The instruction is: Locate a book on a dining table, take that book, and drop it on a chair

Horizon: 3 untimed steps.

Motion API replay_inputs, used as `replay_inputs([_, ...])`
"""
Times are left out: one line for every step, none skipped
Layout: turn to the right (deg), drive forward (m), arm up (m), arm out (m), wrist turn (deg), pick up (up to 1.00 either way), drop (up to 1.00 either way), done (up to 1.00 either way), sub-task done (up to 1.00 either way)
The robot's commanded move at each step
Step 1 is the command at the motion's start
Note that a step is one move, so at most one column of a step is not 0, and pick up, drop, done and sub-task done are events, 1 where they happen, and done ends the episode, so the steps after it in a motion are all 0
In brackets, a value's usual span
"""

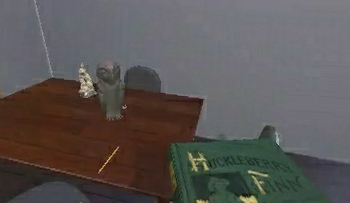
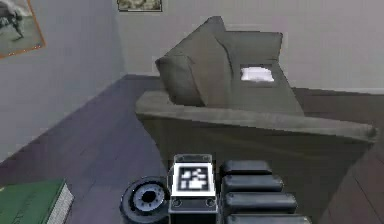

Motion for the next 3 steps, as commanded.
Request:
replay_inputs([45.0, 0.0, 0.0, 0.0, 0.0, 0.0, 0.0, 0.0, 0.0])
replay_inputs([15.0, 0.0, 0.0, 0.0, 0.0, 0.0, 0.0, 0.0, 0.0])
replay_inputs([3.0, 0.0, 0.0, 0.0, 0.0, 0.0, 0.0, 0.0, 0.0])
